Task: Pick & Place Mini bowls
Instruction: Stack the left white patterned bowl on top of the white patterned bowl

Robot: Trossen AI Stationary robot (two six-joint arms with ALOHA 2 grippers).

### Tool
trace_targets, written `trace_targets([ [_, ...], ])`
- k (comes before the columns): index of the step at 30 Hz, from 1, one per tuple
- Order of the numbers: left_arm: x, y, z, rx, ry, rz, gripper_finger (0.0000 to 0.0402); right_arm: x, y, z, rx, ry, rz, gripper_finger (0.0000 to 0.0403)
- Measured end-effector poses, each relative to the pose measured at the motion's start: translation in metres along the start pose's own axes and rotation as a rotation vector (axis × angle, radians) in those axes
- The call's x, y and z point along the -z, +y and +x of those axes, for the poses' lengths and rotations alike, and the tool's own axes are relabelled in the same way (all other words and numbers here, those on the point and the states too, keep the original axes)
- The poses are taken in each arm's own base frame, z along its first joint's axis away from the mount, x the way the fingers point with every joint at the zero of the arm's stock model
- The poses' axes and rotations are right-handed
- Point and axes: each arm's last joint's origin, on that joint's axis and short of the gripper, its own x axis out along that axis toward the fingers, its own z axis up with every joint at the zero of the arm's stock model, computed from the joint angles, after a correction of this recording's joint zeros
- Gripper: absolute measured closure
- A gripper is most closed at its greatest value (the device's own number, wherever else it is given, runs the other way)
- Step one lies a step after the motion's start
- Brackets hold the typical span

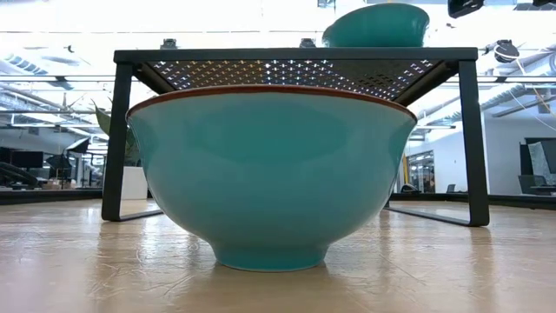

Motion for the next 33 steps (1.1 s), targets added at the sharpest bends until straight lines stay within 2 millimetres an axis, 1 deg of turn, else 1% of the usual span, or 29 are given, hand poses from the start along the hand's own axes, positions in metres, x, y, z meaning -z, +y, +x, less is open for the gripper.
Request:
trace_targets([
  [3, -0.021, -0.026, -0.023, 0.063, -0.21, 0.243, 0.0395, 0.0, 0.0, 0.0, 0.0, -0.005, 0.0, 0.0234],
  [6, -0.038, -0.046, -0.041, 0.013, -0.456, 0.551, 0.0395, -0.003, 0.0, 0.001, 0.002, -0.033, -0.002, 0.0234],
  [9, -0.06, -0.061, -0.051, -0.135, -0.716, 0.741, 0.0395, -0.005, -0.001, 0.004, 0.004, -0.054, -0.004, 0.0234],
  [11, -0.078, -0.065, -0.051, -0.287, -0.818, 0.83, 0.0395, -0.004, -0.001, 0.007, 0.006, -0.054, -0.004, 0.0234],
  [13, -0.1, -0.066, -0.049, -0.401, -0.869, 0.876, 0.0395, -0.003, -0.002, 0.012, 0.027, -0.049, -0.013, 0.0234],
  [16, -0.136, -0.063, -0.045, -0.521, -0.907, 0.897, 0.0395, -0.002, -0.005, 0.021, 0.13, -0.059, -0.06, 0.0234],
  [20, -0.178, -0.047, -0.037, -0.668, -0.902, 0.947, 0.0395, -0.001, -0.013, 0.035, 0.353, -0.069, -0.172, 0.0234],
  [23, -0.203, -0.037, -0.036, -0.695, -0.917, 0.958, 0.0395, 0.0, -0.021, 0.044, 0.544, -0.057, -0.259, 0.0234],
  [26, -0.221, -0.028, -0.035, -0.744, -0.924, 0.969, 0.0395, 0.004, -0.03, 0.051, 0.733, -0.028, -0.326, 0.0233],
  [29, -0.236, -0.02, -0.032, -0.791, -0.926, 0.969, 0.0395, 0.009, -0.041, 0.057, 0.888, 0.032, -0.408, 0.0223],
  [31, -0.244, -0.015, -0.027, -0.832, -0.917, 0.978, 0.0395, 0.013, -0.048, 0.061, 0.942, 0.062, -0.445, 0.0209],
  [33, -0.25, -0.012, -0.021, -0.859, -0.903, 1.005, 0.0395, 0.013, -0.054, 0.068, 0.952, 0.083, -0.456, 0.019],
])
